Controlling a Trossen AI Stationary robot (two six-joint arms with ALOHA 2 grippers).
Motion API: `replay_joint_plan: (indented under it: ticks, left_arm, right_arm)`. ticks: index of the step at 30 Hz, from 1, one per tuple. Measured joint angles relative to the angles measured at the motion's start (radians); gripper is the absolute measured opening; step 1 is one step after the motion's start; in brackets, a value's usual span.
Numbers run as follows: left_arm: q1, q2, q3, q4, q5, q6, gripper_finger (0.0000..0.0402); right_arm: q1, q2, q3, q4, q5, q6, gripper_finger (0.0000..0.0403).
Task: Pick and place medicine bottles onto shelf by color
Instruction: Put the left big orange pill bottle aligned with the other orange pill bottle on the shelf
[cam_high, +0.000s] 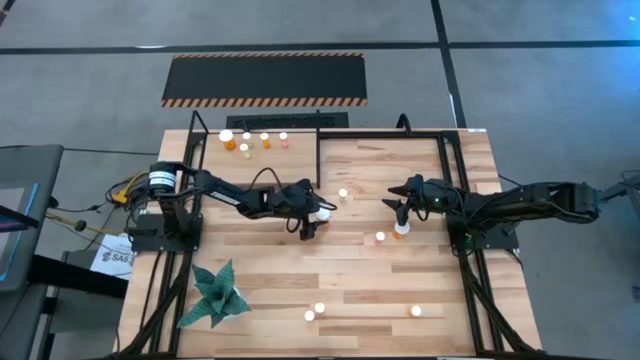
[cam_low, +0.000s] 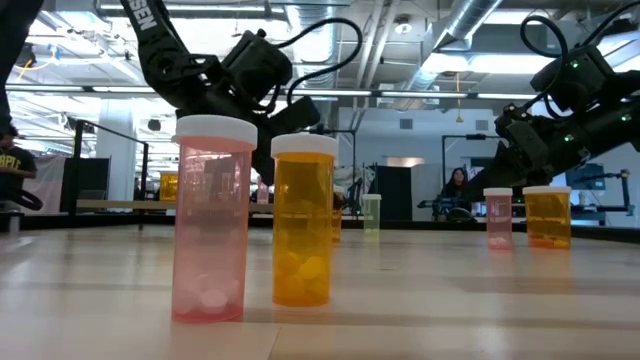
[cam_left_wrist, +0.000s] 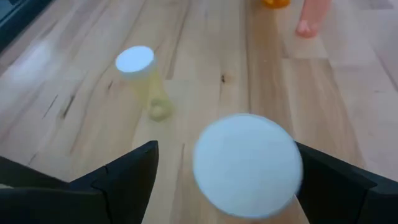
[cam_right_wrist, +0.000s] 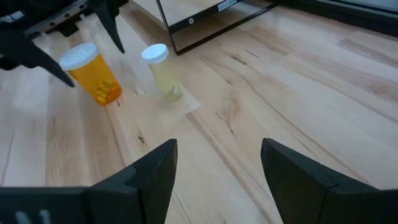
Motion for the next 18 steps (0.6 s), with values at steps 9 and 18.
replay_joint_plan:
  ticks: [9,18]
  left_arm:
    - [0.000,0.008,0.000,0.001,-0.001,-0.002,0.0323]
    - [0.000,0.008,0.000,-0.028,-0.001,-0.008,0.0255]
  right_arm:
    - [0.000,0.000,0.000,0.000,0.000,0.000,0.0256]
    - [0.000,0.000,0.000,0.000,0.000,0.000,0.0256]
